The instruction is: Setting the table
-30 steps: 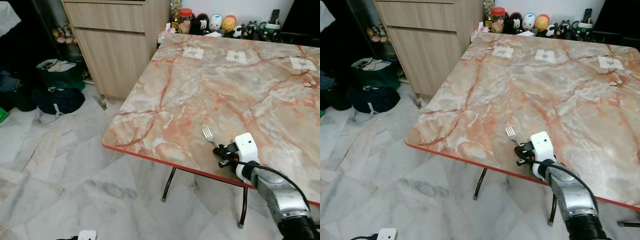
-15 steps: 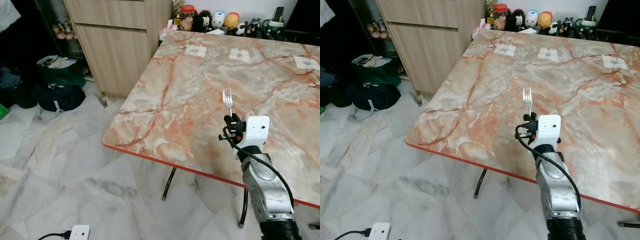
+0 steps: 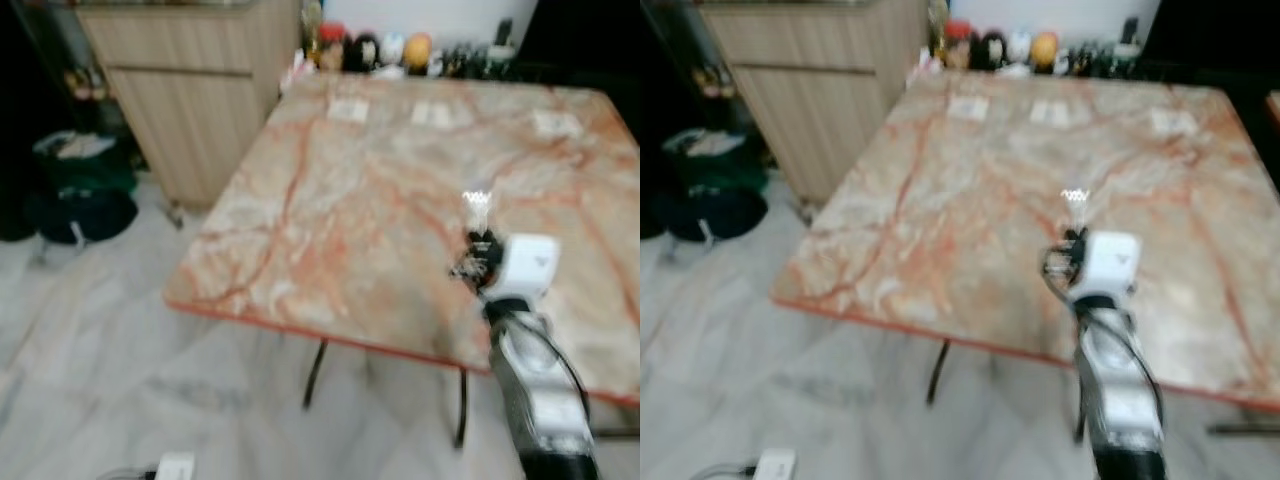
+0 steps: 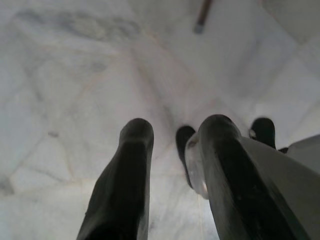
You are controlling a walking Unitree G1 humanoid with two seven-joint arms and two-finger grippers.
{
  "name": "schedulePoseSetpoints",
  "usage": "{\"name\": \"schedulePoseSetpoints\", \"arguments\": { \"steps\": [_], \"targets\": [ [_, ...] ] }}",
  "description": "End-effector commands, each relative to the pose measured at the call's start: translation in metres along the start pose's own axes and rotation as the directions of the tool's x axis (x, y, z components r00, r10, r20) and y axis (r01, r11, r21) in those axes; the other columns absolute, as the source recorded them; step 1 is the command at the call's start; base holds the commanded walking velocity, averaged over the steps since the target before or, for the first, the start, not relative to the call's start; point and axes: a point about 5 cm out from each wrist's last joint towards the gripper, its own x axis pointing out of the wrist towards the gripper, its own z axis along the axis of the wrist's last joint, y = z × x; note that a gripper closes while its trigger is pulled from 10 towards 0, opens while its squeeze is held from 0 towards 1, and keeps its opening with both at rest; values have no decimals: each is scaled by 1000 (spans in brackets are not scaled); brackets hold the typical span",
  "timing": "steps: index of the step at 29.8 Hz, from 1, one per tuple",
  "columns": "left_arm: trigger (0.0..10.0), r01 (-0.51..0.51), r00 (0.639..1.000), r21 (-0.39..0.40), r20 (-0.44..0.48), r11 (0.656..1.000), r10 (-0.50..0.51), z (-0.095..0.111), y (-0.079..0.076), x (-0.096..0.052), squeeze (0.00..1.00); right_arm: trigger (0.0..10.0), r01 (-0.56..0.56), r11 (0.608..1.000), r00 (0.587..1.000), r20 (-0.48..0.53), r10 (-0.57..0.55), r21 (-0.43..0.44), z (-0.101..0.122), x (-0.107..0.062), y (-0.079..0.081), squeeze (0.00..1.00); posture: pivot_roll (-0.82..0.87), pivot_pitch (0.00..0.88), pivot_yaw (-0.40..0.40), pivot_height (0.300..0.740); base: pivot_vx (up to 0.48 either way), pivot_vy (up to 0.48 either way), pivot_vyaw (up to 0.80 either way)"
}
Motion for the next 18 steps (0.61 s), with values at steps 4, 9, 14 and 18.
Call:
{"name": "schedulePoseSetpoints", "arguments": {
  "steps": [4, 9, 14, 18],
  "targets": [
    [10000, -6, 999, 10, -35, 1000, 6, -9, 2, -3, 0, 10000, -6, 1000, 999, 44, 5, 18, 9, 2, 6, 0, -83, 15, 21, 740, 0, -480, 0],
    [10000, -11, 999, 11, -36, 1000, 11, -7, 5, -2, 0, 10000, 15, 999, 999, 30, -16, 32, 7, 2, 7, 0, -80, 34, 23, 740, 0, -480, 0],
    [10000, -16, 999, 14, -38, 1000, 17, -5, 7, -2, 0, 10000, 27, 999, 999, 34, -29, 39, 7, 3, 6, 0, -80, 54, 27, 740, 0, -480, 0],
    [10000, -21, 999, 14, -39, 1000, 21, -4, 8, -1, 0, 10000, 43, 998, 998, 48, -46, 48, 10, 4, 5, 0, -83, 66, 33, 740, 0, -480, 0]
  ]
}}
